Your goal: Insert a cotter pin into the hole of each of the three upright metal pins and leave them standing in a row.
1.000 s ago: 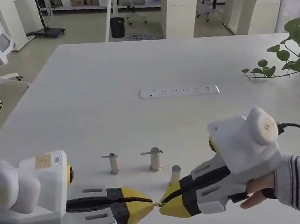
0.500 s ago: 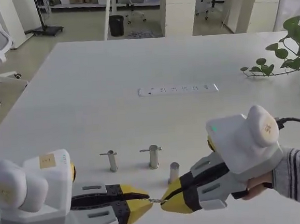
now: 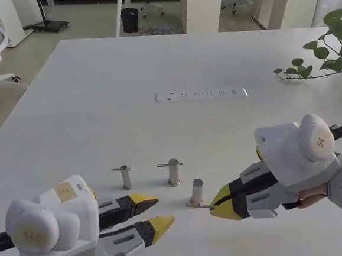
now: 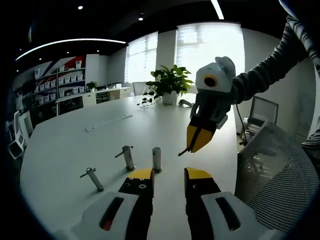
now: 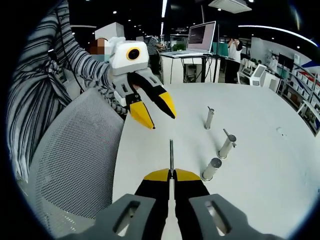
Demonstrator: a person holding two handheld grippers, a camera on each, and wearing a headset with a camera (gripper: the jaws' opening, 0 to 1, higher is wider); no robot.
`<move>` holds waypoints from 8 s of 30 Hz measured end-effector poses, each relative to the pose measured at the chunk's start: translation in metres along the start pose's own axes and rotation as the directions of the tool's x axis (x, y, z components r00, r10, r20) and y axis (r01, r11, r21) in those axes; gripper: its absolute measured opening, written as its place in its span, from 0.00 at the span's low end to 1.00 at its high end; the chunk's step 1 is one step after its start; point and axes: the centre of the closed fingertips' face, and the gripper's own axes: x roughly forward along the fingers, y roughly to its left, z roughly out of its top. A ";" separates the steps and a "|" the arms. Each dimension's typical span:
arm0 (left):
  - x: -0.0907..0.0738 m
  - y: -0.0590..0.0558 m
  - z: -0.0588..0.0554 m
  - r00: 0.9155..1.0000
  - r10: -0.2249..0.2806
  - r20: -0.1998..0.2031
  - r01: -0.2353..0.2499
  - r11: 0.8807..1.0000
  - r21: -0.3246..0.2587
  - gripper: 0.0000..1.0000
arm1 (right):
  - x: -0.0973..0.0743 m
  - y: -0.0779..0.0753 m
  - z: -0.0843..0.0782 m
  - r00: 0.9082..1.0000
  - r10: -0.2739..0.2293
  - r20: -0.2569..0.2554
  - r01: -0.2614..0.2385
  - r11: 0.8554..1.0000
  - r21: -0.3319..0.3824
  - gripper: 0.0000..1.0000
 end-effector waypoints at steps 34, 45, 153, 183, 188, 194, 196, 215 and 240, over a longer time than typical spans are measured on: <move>0.103 0.025 -0.021 0.978 0.186 -0.099 -0.188 0.982 -0.016 0.25 | -0.002 -0.066 -0.048 0.992 -0.089 -0.095 0.087 0.996 -0.023 0.00; 0.118 0.025 -0.022 0.975 0.193 -0.107 -0.198 0.980 -0.039 0.21 | 0.002 -0.070 -0.046 0.993 -0.081 -0.084 0.079 0.996 -0.029 0.00; 0.104 0.029 -0.027 0.984 0.153 -0.095 -0.167 0.971 -0.170 0.35 | 0.027 -0.066 -0.007 0.995 -0.085 -0.054 0.083 0.996 -0.032 0.18; 0.064 0.025 -0.008 0.993 0.107 -0.057 -0.113 0.984 -0.134 0.56 | 0.047 -0.065 -0.014 0.995 -0.046 -0.089 0.046 0.999 -0.006 0.08; 0.053 0.025 -0.010 0.993 0.101 -0.060 -0.108 0.988 -0.111 0.58 | 0.045 -0.065 -0.015 0.995 -0.039 -0.094 0.039 0.999 -0.010 0.08; 0.046 0.027 -0.010 0.992 0.108 -0.059 -0.114 0.988 -0.101 0.61 | 0.039 -0.071 -0.016 0.994 -0.042 -0.097 0.041 0.999 -0.015 0.08; 0.042 0.028 -0.009 0.992 0.114 -0.054 -0.119 0.988 -0.097 0.63 | 0.035 -0.078 -0.019 0.993 -0.048 -0.105 0.047 0.999 -0.020 0.08; 0.018 0.046 -0.013 0.980 0.187 -0.068 -0.193 0.977 -0.094 0.70 | 0.023 -0.111 -0.029 0.986 -0.093 -0.142 0.090 0.996 -0.023 0.08; 0.011 0.056 -0.015 0.974 0.214 -0.076 -0.221 0.970 -0.101 0.71 | 0.019 -0.125 -0.035 0.989 -0.076 -0.128 0.078 0.997 0.008 0.09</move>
